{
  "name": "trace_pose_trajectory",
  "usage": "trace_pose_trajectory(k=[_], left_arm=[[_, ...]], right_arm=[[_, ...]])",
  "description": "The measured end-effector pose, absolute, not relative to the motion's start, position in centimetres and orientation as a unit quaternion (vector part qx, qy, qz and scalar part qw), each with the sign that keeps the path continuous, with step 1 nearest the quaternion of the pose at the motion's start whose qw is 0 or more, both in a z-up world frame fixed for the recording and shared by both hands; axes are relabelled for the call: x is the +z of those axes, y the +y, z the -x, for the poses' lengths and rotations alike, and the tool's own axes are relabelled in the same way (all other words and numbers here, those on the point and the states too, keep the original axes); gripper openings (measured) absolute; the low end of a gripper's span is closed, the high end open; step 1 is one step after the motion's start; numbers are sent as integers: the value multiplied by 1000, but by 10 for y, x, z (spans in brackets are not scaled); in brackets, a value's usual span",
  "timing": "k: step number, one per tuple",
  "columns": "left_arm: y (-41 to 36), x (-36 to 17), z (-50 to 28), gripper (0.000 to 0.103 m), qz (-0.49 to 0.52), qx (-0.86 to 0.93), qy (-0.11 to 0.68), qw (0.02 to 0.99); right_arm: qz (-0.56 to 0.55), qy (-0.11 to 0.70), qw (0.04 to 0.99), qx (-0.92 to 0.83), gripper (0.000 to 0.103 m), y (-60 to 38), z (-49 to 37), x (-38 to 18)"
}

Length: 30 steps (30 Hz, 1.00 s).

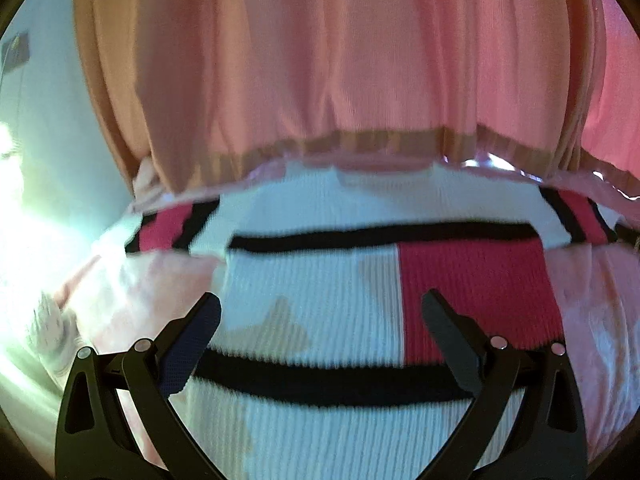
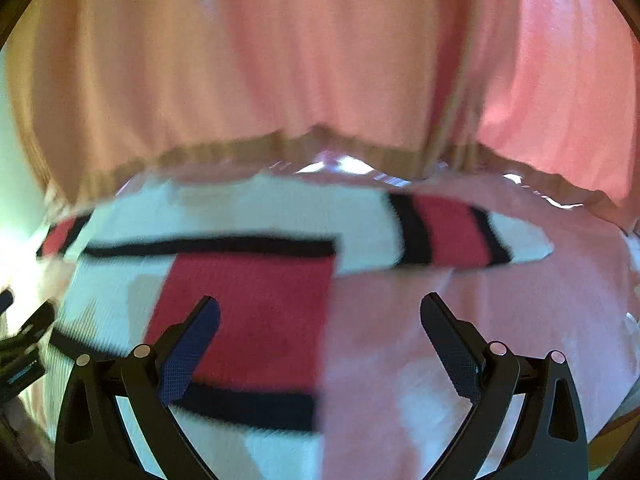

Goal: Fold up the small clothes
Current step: 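Grasp the sweater's sleeve cuff with the right gripper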

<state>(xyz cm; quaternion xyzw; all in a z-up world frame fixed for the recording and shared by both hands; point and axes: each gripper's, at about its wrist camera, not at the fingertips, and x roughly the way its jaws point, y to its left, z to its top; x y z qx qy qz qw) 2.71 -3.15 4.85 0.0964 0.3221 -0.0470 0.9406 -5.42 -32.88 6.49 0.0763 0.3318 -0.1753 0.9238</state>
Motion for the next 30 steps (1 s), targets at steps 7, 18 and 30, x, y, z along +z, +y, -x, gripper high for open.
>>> trace_pose_trajectory(k=[7,18,30], left_arm=[[-59,36,-57,98,-106,-60,320,940],[-79,6,-79,98,-102,-88,380,915],[-74,8,-83,98,-81,-95,385,915]], right_arm=[[-202,335,870,-300,98,-531,24,18],[-283,388,805,-350,65,-653,9,-73],[-267,224,921,-173,7,-561,-28,60]])
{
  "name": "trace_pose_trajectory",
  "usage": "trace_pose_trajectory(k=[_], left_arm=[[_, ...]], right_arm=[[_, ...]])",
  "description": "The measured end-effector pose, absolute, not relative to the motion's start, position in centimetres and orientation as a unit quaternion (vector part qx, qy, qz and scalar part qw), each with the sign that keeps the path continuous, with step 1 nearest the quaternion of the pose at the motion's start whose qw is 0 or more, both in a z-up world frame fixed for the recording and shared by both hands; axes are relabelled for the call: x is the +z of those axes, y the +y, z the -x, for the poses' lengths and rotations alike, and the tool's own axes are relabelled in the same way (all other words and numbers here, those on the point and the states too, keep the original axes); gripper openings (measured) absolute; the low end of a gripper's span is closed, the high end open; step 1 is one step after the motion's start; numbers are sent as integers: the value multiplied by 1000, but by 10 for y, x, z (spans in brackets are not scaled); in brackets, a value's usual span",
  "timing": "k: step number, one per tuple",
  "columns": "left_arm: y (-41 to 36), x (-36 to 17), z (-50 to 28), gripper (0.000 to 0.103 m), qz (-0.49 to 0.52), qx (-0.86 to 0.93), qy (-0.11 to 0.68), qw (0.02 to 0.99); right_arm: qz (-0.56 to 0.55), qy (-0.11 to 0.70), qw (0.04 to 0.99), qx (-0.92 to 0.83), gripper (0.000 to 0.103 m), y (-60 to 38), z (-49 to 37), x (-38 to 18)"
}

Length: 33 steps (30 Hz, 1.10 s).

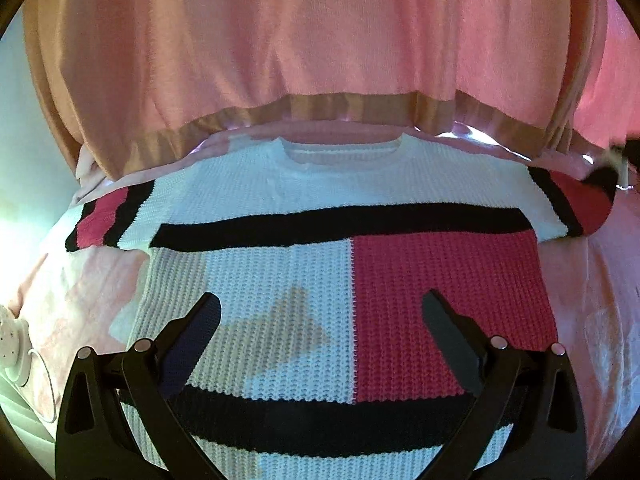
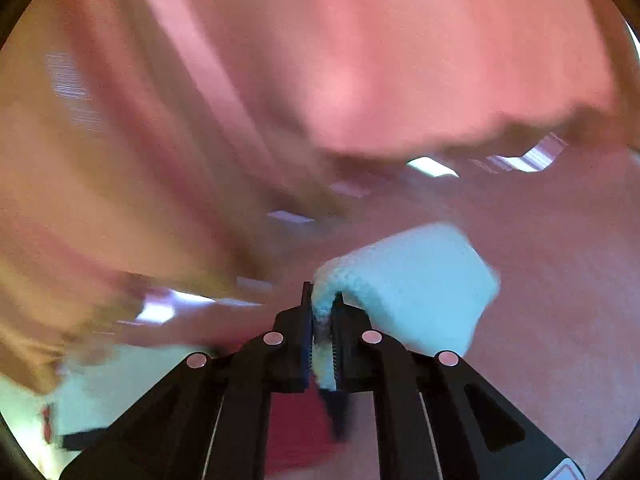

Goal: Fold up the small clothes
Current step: 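Grasp the sweater's sleeve cuff with the right gripper, then fold the held sleeve across the sweater body with the right gripper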

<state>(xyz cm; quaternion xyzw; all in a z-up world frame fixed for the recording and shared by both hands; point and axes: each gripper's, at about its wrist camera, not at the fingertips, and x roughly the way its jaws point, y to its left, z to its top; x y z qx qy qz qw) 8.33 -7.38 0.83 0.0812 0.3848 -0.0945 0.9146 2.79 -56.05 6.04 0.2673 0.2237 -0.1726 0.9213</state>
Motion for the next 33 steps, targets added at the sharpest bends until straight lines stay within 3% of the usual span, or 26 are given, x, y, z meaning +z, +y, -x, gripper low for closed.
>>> trace_pose_trajectory(k=[4,7,11,15,19,20,21,22,27,33], left_arm=[[-55,16,-85,98,-57,-84,383,918],[-38,22,-85,98,-45,-70,375,923],[-14,29,-93,98,-22,-54,373,926],[10,28,-109,98,-5,-40,383,923],[26,25,-133,98,16,-49,398,916],[29,24,-139,98,17,-55,400,915],[32,23,-144,98,16,-55,402,914],[35,20,-153,98,18,-53,405,913],[26,-3,-191,98,38,-67,433,898],[-34,-36,-217,98,-44,-57,431,900]], right_arm=[[-220,194,956,-13,7,-434,-70,129],[-202,202,955,77,7,-344,-107,144],[-144,267,943,135,8,-228,-159,115],[-97,370,910,156,14,-150,-204,40],[-85,384,906,158,16,-154,-187,28],[-79,373,912,150,28,-164,-174,38],[-67,363,920,134,48,-178,-162,48],[-48,352,929,108,58,-198,-148,56],[53,367,929,-16,62,-276,-85,40],[58,448,891,-40,62,-310,-90,-28]])
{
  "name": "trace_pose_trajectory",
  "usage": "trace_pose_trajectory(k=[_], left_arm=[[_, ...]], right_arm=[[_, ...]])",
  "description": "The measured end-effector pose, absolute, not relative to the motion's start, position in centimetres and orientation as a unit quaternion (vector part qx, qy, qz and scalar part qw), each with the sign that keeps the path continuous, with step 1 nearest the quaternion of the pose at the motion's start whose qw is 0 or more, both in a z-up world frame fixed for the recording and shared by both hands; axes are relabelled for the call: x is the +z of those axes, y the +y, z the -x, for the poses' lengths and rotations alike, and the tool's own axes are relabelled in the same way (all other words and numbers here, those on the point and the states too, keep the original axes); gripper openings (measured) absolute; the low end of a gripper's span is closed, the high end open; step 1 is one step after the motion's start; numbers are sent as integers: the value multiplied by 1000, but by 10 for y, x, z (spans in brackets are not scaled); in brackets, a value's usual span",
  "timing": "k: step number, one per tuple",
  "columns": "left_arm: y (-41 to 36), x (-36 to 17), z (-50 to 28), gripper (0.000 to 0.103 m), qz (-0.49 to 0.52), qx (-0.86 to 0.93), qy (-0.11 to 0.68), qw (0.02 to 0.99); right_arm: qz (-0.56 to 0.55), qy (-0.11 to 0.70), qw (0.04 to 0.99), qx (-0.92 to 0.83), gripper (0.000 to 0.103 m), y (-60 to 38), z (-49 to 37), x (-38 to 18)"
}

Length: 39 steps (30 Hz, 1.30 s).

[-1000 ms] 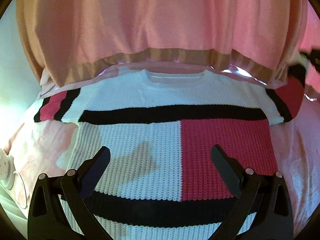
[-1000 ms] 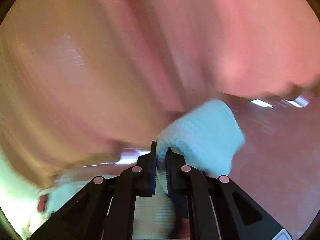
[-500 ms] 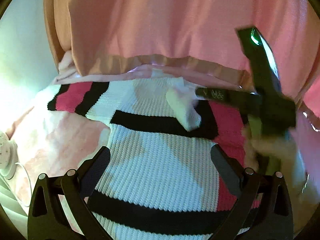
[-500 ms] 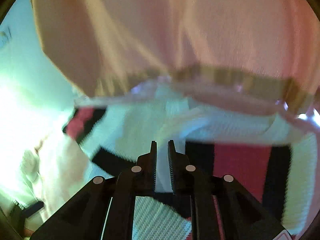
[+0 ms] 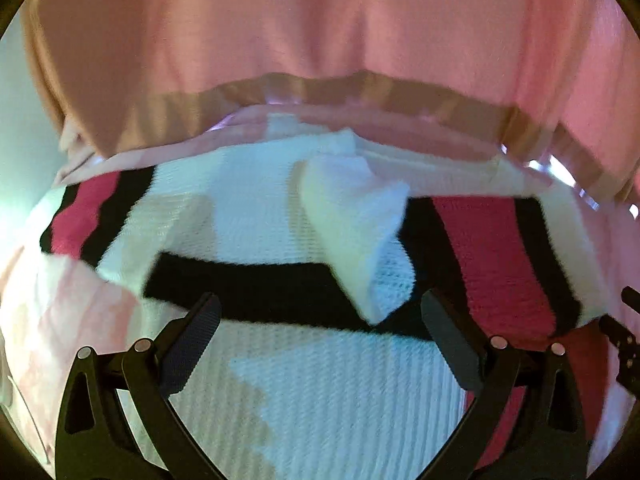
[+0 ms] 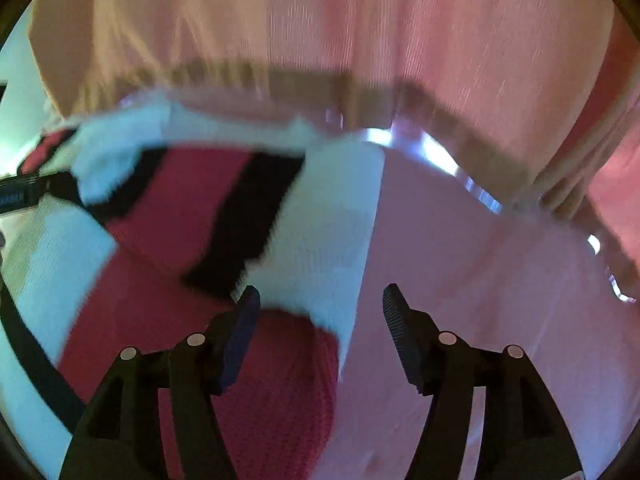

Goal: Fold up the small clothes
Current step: 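Fold the held sleeve across the sweater body with the right gripper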

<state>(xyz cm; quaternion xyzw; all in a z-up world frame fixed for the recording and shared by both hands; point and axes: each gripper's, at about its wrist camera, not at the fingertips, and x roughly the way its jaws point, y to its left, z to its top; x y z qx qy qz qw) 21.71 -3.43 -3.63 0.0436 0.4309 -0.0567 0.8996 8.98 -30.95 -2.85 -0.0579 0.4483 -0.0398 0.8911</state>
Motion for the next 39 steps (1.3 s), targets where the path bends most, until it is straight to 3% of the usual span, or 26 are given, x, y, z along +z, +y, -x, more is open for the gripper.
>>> trace_pose_trajectory(k=[1,2,3,4,5,6,7,10,13,16,18,19,20,21,23,25,28,33,34,35,36,39], left_arm=[[-44,-42,-221,96,-54,-56,427,901],[-47,-45,-223,84,-56,-57,426,901],[-50,-48,-227,72,-55,-61,428,900],[-52,-53,-235,46,-45,-69,438,895],[-51,-56,-241,23,-33,-73,448,890],[-47,-58,-245,12,-19,-70,454,888],[-38,-56,-248,9,-1,-56,452,890],[-6,-55,-251,10,53,-29,449,891],[16,-72,-253,13,74,-10,466,882],[18,-59,-244,18,90,-20,459,883],[21,-47,-237,31,103,-24,440,892],[23,-41,-236,50,97,-20,432,896],[23,-38,-237,57,92,-18,428,899],[26,-34,-241,57,89,-16,425,901],[30,-36,-249,56,89,-15,430,898],[35,-43,-259,55,105,-16,446,889],[40,-50,-265,48,122,-15,458,880],[29,-53,-264,48,87,-11,453,887],[26,-55,-265,48,76,-10,452,889],[23,-56,-266,48,65,-9,451,890],[22,-56,-263,48,59,-9,449,891],[19,-57,-264,48,37,-11,446,894]], right_arm=[[64,451,890,-40,61,-310,-93,-36],[63,453,888,-42,58,-309,-98,-45],[55,454,888,-43,43,-311,-101,-50],[36,457,888,-42,13,-316,-105,-51],[18,457,888,-43,14,-323,-108,-50],[-8,442,896,-42,13,-330,-106,-43],[-28,419,907,-36,13,-334,-102,-32],[-34,383,923,-24,13,-340,-86,-11],[-30,456,889,-33,14,-351,-90,-57],[-52,469,881,-31,16,-355,-88,-65],[-73,463,883,-20,18,-358,-82,-52],[-86,454,887,-14,22,-360,-77,-42],[-91,449,889,-9,22,-361,-72,-33],[-91,442,892,-8,23,-362,-70,-27],[-109,412,905,-13,36,-366,-70,-6],[-148,382,912,-11,62,-376,-80,7],[-174,394,902,-21,63,-384,-124,0],[-216,432,875,-27,63,-383,-191,-36],[-222,443,868,-27,59,-382,-203,-46],[-222,451,864,-25,49,-380,-211,-53],[-216,454,864,-28,16,-379,-214,-57],[-218,415,883,-30,12,-391,-208,-44]])
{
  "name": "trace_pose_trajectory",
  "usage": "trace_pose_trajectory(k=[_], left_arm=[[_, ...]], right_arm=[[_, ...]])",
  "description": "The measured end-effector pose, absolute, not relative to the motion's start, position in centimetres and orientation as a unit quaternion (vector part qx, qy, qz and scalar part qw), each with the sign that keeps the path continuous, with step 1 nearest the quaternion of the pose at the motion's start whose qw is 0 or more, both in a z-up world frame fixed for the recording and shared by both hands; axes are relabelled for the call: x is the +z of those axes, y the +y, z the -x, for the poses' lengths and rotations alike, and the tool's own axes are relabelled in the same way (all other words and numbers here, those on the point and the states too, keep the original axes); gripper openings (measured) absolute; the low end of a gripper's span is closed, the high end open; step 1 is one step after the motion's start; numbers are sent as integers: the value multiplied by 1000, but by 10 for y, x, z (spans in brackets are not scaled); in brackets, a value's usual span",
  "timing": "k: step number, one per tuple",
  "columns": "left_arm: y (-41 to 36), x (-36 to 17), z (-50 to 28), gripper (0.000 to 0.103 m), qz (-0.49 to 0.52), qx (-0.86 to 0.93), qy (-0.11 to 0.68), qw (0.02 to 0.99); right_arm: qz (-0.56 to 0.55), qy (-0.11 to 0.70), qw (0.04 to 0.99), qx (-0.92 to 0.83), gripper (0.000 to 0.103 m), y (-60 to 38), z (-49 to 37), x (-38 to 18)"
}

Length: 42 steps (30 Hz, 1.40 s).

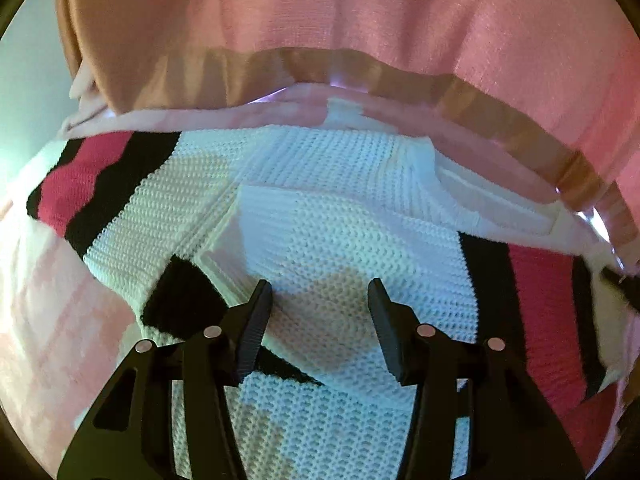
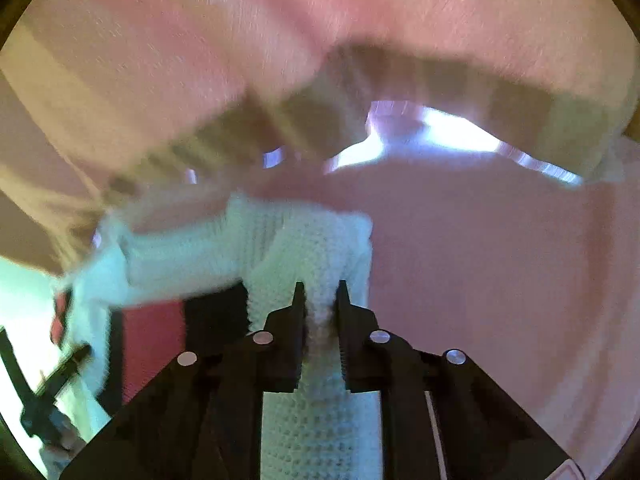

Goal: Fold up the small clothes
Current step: 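Fold the held sleeve across the sweater body with the right gripper, then grasp the other sleeve with the left gripper and lift it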

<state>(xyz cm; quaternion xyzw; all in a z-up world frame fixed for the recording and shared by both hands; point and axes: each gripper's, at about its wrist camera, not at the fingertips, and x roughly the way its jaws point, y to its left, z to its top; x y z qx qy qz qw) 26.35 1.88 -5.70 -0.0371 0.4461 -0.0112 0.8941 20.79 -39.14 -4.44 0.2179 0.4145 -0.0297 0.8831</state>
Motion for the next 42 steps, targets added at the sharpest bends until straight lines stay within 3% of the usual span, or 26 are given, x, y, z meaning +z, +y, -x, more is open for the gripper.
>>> trace_pose_trajectory(k=[2,5,10,13,19,25,30,36,42], left_arm=[[18,-59,-263,48,28,-18,444,896],[11,-62,-261,48,4,-12,438,899],[13,-62,-258,48,-4,-6,436,900],[17,-60,-256,49,-2,-4,441,897],[15,-64,-257,50,-16,8,439,898],[15,-61,-255,50,-9,16,439,899],[13,-62,-253,50,-20,20,436,899],[13,-62,-253,50,-22,19,436,899],[22,-53,-251,50,10,12,434,901]], right_arm=[[-223,393,891,-56,12,-410,-198,-43],[-217,429,875,-51,15,-413,-202,-67],[-194,404,894,-30,18,-397,-164,-15],[-142,431,891,11,18,-364,-126,-2],[-85,488,869,3,15,-353,-96,-57],[-100,453,886,13,14,-340,-85,-16],[-51,501,864,0,7,-323,-105,-59],[-58,473,879,0,10,-314,-100,-33],[-30,497,867,-21,7,-311,-109,-56]])
